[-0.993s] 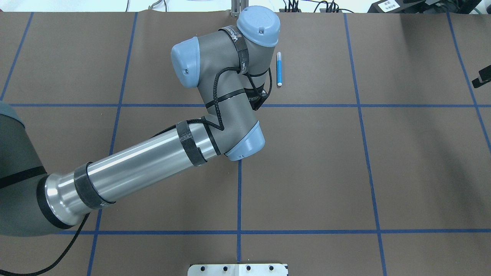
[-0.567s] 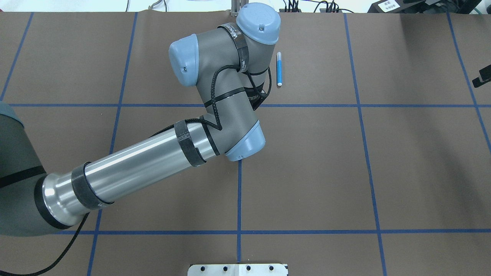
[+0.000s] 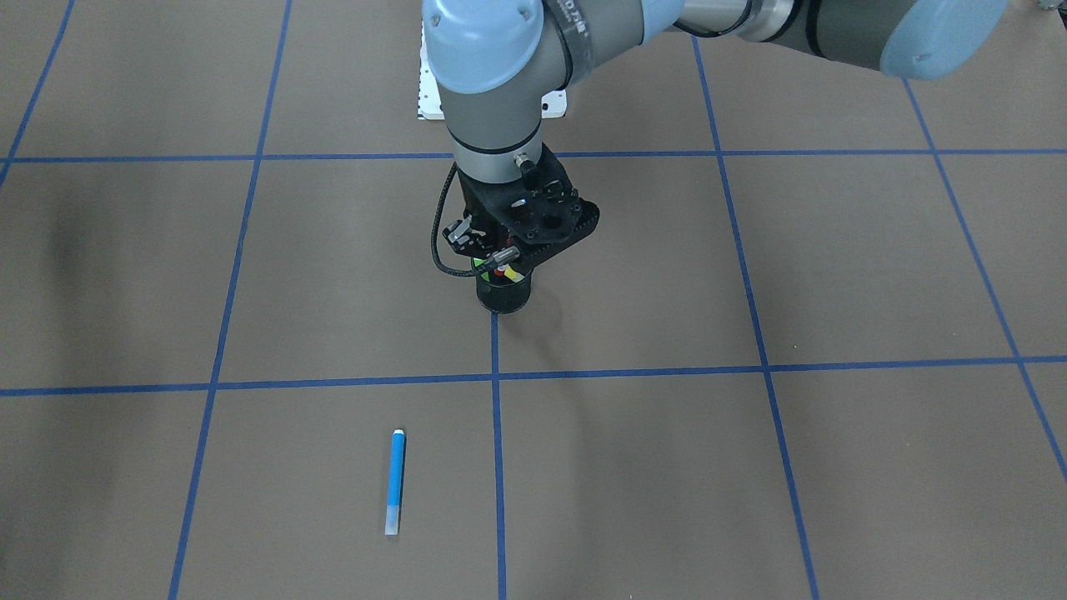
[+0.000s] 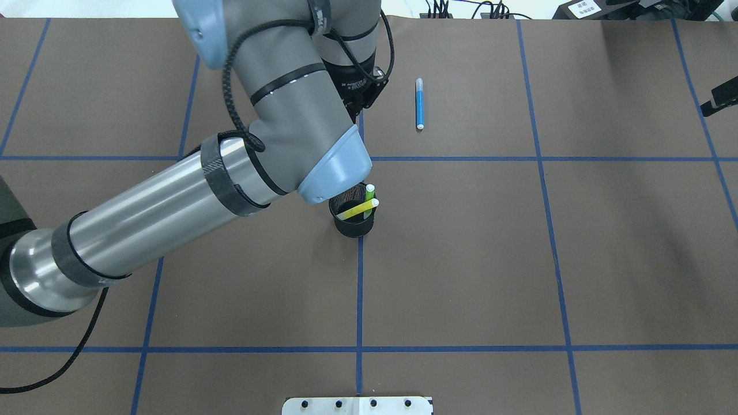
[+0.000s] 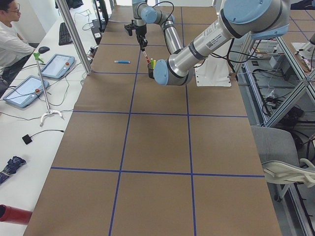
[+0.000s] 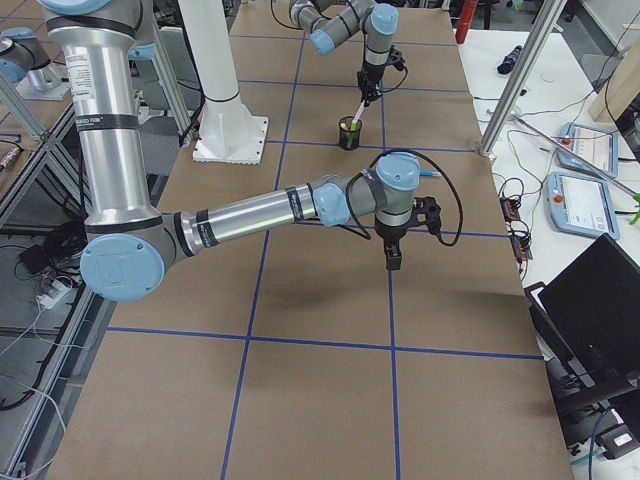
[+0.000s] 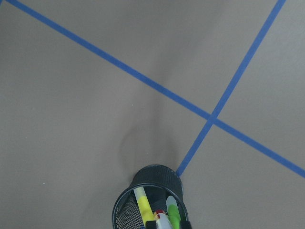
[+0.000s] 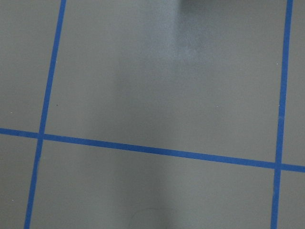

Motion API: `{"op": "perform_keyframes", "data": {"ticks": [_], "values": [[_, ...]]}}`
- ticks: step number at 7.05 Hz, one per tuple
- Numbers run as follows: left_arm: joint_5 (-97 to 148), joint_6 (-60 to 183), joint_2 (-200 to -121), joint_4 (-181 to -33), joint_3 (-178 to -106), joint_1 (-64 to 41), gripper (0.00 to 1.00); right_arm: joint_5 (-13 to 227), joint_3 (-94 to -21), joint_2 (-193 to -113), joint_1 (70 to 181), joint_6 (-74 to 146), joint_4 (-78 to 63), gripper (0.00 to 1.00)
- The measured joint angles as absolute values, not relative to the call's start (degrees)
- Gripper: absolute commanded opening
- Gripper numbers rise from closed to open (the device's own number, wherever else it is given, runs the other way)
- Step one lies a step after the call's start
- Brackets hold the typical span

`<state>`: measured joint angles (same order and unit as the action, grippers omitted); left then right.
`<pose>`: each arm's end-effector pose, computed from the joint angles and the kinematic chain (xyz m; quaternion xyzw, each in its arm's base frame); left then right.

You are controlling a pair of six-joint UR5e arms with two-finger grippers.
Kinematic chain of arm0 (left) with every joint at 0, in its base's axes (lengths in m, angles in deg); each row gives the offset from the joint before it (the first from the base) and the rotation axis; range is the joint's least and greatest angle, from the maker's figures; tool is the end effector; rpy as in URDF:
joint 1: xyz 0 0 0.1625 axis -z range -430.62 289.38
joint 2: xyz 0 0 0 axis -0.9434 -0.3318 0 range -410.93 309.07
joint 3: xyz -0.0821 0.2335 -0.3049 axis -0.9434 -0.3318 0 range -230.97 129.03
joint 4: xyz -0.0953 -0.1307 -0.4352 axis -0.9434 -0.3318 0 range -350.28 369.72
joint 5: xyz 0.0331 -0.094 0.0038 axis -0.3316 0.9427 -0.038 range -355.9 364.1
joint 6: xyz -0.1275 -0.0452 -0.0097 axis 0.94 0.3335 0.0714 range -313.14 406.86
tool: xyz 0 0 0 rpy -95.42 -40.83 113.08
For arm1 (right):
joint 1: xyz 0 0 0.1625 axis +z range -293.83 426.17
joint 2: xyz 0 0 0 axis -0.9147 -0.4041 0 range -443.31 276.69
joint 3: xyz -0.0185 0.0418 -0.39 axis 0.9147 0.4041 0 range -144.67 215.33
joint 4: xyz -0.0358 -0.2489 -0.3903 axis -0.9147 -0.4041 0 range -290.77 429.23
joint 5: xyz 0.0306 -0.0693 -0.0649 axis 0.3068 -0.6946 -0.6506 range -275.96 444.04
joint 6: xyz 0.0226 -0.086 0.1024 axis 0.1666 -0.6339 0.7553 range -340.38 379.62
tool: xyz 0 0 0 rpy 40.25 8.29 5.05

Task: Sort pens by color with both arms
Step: 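Grasp the red marker with the left gripper and lift it out, then carry the red marker toward the blue marker while the right arm approaches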

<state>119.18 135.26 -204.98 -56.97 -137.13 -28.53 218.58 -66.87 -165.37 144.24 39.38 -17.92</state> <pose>0.4891 -0.5439 -0.0133 -0.0763 0.3634 -0.2559 0.8925 -0.0868 -0.5964 0.4482 0.0761 -0.4076 -0.0133 0.9099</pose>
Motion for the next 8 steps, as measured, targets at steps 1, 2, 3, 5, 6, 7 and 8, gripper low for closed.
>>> {"op": "perform_keyframes", "data": {"ticks": [1,2,3,5,6,7,8], "values": [[115.65,135.12,-203.70,-57.27,-140.67,-27.79,0.00,218.63,-67.68,-163.95,142.90,43.93,-17.96,0.99],[111.87,134.68,-201.14,-59.33,-143.97,-27.49,0.00,218.75,-68.39,-162.31,141.23,49.26,-18.01,0.99],[108.17,134.17,-197.70,-64.44,-145.83,-27.43,0.00,218.95,-68.94,-160.59,139.41,54.85,-18.05,0.99],[101.00,133.24,-192.19,-77.47,-144.89,-27.52,0.00,219.35,-70.43,-156.26,135.07,66.53,-19.58,0.99],[97.11,132.70,-191.51,-82.31,-142.05,-27.61,0.00,219.38,-71.11,-153.22,132.56,72.49,-21.38,0.98],[92.70,132.48,-191.45,-87.77,-137.57,-27.75,0.00,219.29,-71.50,-150.24,129.85,78.76,-22.64,0.98],[88.62,132.45,-191.65,-93.50,-132.49,-27.94,0.00,218.94,-71.50,-147.58,127.08,84.96,-23.16,0.98]]}}
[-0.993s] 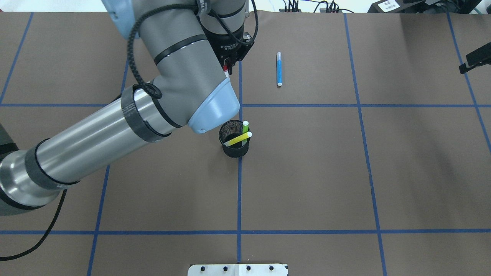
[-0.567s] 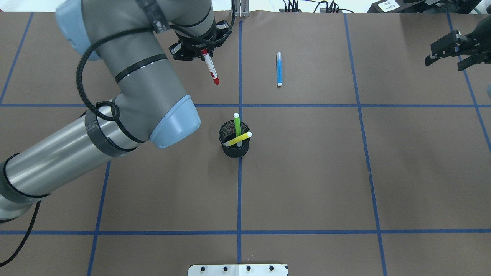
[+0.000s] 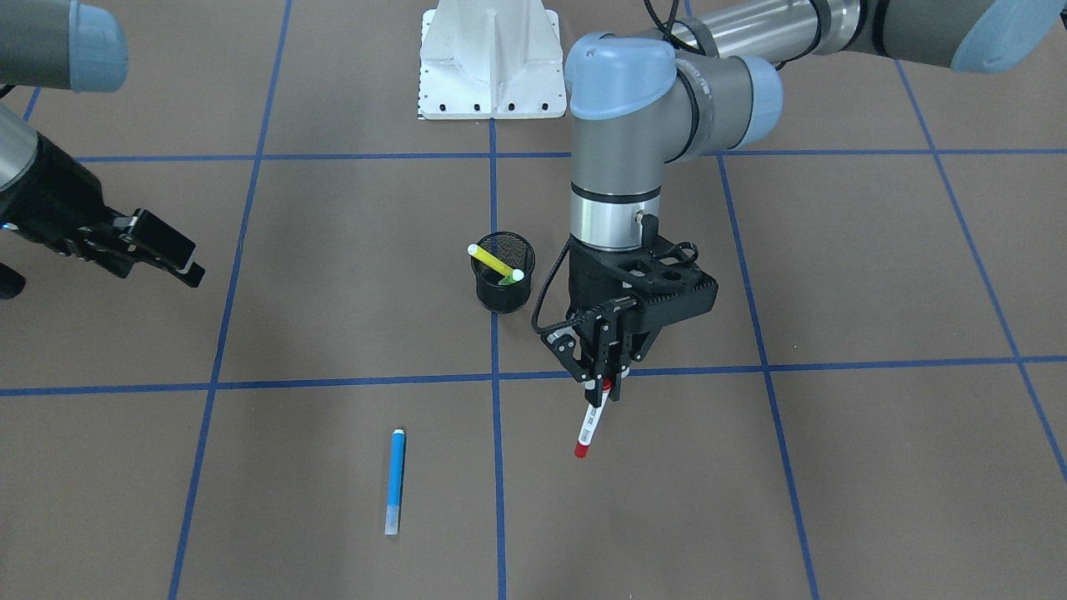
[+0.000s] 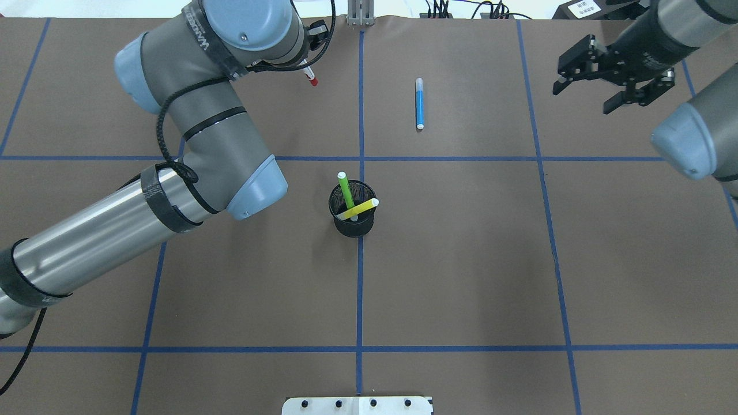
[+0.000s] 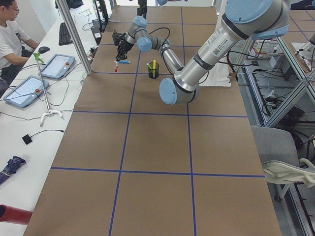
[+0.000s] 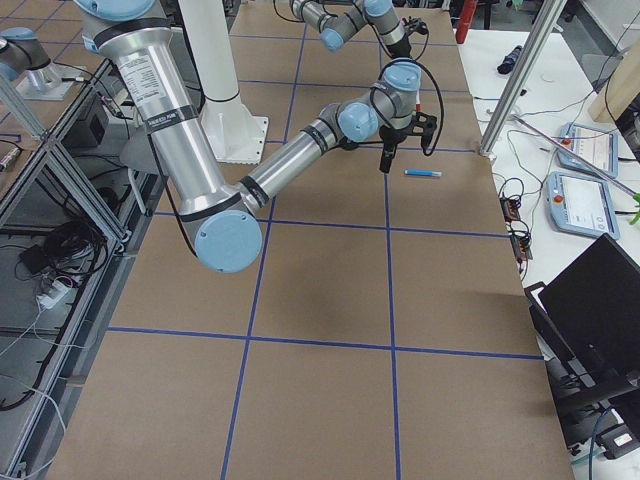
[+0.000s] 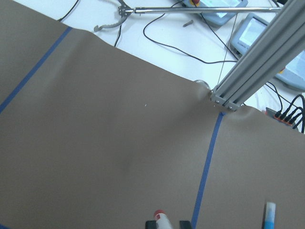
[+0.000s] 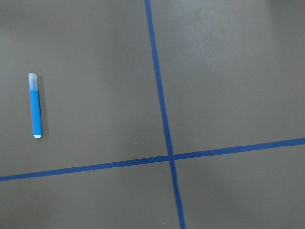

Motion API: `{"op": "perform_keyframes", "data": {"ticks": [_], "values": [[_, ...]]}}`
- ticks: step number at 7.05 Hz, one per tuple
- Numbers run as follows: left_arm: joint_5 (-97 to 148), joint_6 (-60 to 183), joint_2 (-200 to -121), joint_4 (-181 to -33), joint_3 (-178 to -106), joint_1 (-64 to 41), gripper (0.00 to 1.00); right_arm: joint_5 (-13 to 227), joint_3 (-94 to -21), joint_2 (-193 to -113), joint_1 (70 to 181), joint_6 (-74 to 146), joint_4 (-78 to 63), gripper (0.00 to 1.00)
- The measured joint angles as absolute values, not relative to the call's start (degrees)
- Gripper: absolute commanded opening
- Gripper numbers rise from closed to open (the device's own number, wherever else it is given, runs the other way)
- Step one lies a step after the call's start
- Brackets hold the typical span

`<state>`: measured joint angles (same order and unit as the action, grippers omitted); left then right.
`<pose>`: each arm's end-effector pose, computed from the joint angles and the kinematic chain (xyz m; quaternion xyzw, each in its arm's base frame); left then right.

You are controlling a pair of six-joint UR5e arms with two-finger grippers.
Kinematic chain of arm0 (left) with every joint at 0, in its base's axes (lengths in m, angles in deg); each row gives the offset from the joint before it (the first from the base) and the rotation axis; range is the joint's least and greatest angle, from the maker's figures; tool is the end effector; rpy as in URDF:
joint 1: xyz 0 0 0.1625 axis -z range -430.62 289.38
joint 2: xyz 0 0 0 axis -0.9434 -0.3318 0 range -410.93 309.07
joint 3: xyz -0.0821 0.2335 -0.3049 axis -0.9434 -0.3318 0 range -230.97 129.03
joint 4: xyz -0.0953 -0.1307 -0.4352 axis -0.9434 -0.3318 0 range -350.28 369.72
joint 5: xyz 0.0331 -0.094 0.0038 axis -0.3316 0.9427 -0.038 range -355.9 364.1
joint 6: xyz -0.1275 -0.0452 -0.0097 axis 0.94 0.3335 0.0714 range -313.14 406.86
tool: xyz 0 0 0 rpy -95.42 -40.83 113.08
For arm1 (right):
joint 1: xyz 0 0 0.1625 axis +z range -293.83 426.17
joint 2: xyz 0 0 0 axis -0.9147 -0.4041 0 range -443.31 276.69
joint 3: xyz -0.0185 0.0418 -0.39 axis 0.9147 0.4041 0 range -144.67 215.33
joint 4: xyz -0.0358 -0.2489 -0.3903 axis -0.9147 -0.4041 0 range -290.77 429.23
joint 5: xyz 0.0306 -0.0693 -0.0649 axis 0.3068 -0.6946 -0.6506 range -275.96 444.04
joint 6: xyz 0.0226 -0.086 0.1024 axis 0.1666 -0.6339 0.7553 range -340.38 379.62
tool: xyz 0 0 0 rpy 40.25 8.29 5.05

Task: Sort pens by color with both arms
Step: 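Carry the red marker toward the blue marker while the right arm approaches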

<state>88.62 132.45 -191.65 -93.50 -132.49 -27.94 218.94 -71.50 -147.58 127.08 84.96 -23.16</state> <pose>0.4897 -0.6505 0.1066 0.2244 0.4092 -0.3108 0.8280 -0.2764 -0.5743 0.2244 -0.0476 -0.4766 0.1455 0.8657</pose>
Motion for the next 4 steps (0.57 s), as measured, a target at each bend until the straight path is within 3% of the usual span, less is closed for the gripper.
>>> {"op": "perform_keyframes", "data": {"ticks": [4], "values": [[79.85,132.63,-194.75,-110.79,-115.17,-28.82,0.00,214.94,-70.99,-140.32,118.17,100.87,-23.40,0.98]]}}
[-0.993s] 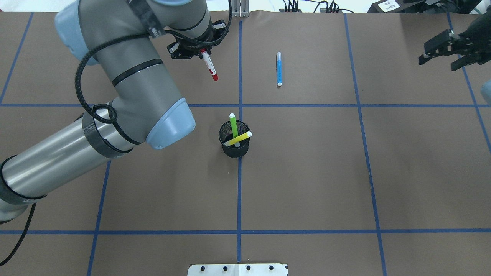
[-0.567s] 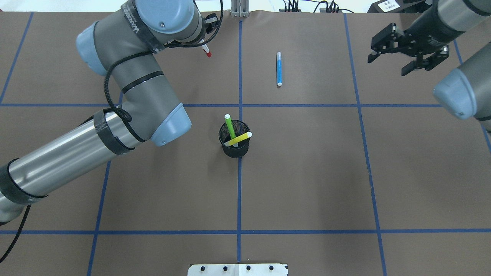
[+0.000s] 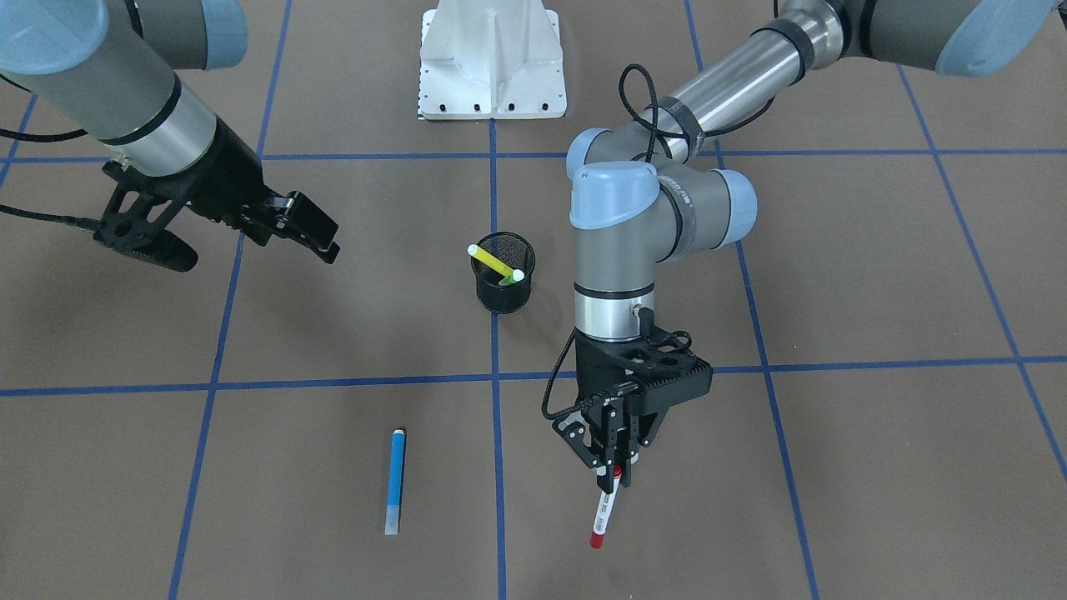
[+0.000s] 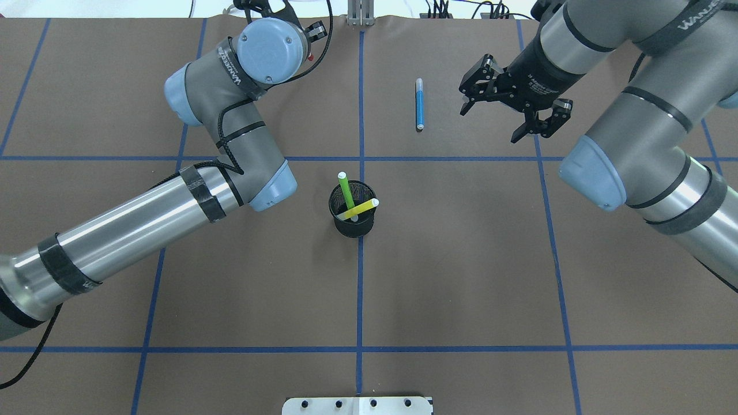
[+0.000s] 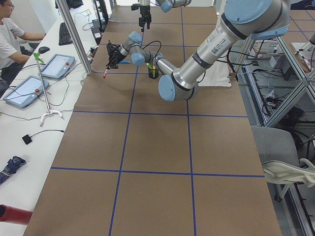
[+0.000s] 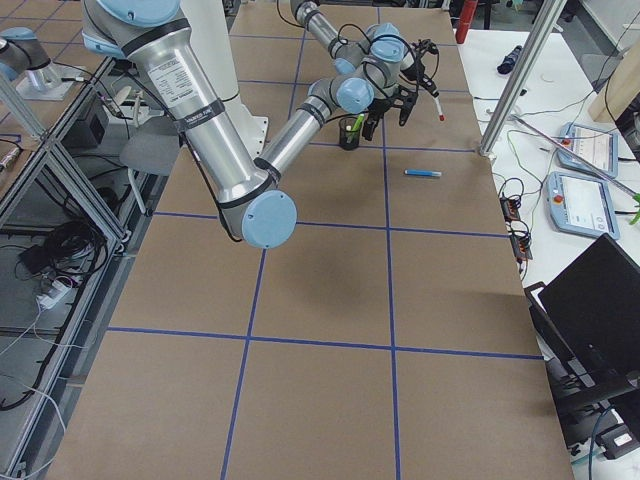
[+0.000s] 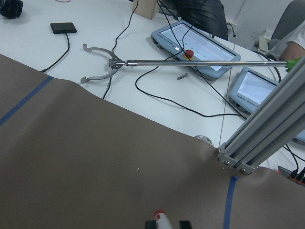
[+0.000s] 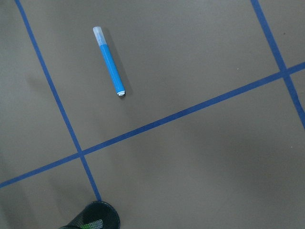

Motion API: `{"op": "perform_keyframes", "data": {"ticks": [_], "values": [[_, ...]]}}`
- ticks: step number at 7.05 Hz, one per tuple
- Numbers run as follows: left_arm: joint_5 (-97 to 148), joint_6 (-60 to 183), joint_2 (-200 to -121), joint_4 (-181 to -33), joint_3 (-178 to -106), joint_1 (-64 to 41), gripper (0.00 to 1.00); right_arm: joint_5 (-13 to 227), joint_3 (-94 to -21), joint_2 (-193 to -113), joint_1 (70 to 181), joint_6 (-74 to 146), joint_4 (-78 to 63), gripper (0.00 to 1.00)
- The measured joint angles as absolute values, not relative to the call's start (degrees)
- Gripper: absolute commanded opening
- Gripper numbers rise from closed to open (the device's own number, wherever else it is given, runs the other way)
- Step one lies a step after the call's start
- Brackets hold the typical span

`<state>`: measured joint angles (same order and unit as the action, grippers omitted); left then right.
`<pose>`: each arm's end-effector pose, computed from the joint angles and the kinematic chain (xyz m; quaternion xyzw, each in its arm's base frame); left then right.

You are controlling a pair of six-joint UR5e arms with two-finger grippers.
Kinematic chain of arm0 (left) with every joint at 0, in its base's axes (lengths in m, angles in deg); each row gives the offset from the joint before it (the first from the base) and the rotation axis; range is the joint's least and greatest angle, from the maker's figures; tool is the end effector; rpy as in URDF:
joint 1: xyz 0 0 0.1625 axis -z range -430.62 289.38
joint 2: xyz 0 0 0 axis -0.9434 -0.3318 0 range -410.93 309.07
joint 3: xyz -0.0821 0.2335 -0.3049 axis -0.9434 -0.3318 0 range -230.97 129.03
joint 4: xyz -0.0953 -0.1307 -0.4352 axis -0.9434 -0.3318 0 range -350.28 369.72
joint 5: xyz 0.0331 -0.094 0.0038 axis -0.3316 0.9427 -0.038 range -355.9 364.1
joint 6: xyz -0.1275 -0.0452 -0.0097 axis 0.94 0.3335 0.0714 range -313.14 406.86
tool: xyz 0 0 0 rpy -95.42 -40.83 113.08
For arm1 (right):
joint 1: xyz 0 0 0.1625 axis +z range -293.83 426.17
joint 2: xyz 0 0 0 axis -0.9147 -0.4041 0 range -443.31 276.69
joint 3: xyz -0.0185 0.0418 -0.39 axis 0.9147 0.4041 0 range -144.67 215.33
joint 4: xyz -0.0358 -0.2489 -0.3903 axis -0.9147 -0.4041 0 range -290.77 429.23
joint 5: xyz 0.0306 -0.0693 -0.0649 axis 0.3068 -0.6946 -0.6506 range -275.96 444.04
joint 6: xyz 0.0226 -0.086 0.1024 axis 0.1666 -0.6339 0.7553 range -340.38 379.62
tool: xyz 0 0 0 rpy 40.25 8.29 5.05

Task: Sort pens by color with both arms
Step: 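Carry the red marker toward the blue marker while the right arm approaches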

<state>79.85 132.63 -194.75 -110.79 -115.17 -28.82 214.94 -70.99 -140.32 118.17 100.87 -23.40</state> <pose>0.5403 -0.7066 0.1690 0.2892 0.4042 -0.3361 0.8000 -0.3630 -0.5372 0.1523 -0.0890 -0.4825 0.1885 0.8507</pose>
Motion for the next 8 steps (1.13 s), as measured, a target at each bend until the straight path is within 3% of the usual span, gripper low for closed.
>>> {"op": "perform_keyframes", "data": {"ticks": [3,8], "values": [[77.06,132.64,-197.91,-117.11,-106.66,-29.65,0.00,211.62,-70.66,-136.43,113.96,107.64,-23.36,0.98],[76.33,132.85,-200.90,-118.76,-104.85,-32.03,0.00,211.90,-72.86,-137.02,115.40,109.09,-25.01,0.99]]}}
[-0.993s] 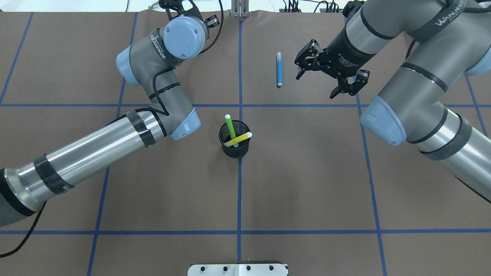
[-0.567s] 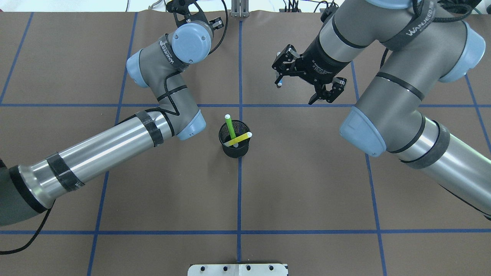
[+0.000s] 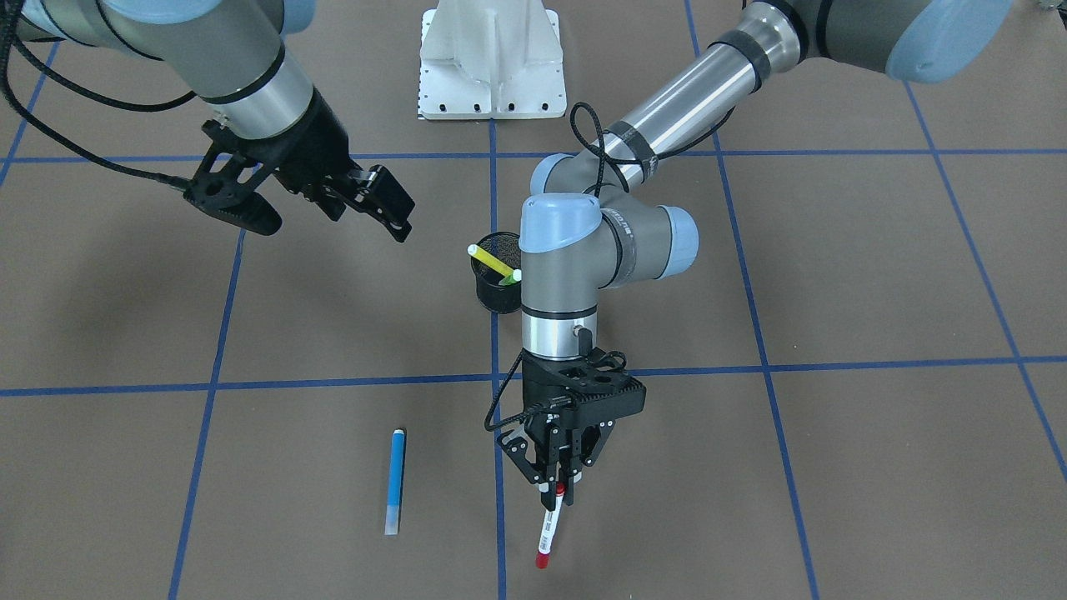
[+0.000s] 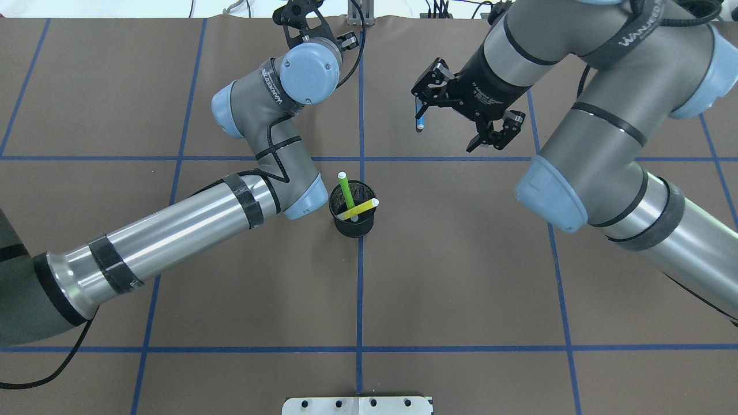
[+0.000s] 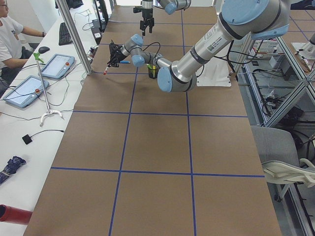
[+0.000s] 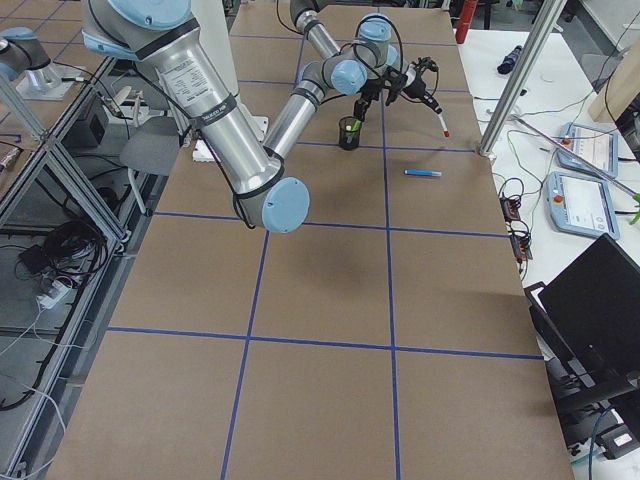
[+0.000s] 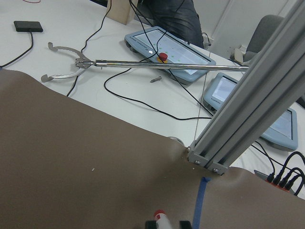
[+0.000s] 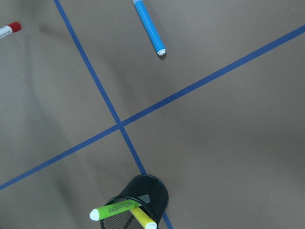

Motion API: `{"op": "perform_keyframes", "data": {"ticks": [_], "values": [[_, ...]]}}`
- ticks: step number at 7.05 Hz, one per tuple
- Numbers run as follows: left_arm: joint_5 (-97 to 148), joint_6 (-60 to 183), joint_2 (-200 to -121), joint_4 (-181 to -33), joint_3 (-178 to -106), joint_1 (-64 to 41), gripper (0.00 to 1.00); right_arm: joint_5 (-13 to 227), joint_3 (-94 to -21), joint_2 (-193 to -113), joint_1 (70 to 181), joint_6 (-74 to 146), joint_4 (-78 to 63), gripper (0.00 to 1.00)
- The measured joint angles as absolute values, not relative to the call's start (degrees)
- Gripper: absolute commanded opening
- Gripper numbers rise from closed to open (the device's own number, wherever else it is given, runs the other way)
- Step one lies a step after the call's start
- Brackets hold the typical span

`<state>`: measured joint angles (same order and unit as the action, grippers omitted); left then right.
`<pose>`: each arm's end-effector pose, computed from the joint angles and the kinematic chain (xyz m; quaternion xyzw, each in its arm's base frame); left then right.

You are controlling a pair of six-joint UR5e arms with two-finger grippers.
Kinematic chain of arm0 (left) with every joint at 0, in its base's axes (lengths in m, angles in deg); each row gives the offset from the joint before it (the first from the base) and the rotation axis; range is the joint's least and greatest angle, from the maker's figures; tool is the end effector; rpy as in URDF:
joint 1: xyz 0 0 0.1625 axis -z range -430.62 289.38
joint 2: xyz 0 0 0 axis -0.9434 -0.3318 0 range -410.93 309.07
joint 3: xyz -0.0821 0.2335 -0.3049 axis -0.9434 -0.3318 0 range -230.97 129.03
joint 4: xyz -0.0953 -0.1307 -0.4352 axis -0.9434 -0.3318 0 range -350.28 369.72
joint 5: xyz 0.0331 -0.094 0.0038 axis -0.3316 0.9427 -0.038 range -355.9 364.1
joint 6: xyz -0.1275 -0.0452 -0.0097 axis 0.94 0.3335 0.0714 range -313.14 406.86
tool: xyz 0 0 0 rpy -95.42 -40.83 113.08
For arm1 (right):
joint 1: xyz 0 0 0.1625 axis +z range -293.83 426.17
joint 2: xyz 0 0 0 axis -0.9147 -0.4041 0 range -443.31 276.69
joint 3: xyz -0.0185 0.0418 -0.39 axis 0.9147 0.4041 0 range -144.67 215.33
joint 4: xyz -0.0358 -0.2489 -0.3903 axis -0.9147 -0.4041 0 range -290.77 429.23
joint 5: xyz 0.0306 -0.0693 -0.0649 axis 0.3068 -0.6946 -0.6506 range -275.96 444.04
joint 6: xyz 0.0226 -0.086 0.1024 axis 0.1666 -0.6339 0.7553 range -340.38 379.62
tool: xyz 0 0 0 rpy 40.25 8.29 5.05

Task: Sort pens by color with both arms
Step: 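Carry the red marker toward the blue marker while the right arm approaches, then lay the red marker beside the blue one and withdraw the left gripper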

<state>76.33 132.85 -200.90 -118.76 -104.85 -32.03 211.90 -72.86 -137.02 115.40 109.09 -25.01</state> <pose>0.6003 -0.7025 0.1509 0.3088 0.4284 -0.3276 0.7835 -0.3779 -0.5151 0.1087 -0.0975 -0.4879 0.2278 0.8370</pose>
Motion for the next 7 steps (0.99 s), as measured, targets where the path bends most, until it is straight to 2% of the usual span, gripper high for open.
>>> {"op": "perform_keyframes", "data": {"ticks": [3,6,7], "values": [[74.01,132.99,-203.43,-118.70,-104.06,-34.43,0.00,214.27,-76.44,-141.13,118.20,107.31,-25.63,0.99],[73.47,132.94,-206.26,-118.71,-100.04,-35.44,0.00,214.38,-77.86,-143.22,118.16,107.17,-25.69,0.99],[73.30,132.92,-206.69,-118.75,-98.96,-35.56,0.11,214.38,-77.98,-143.30,118.14,107.16,-25.69,0.99]]}}
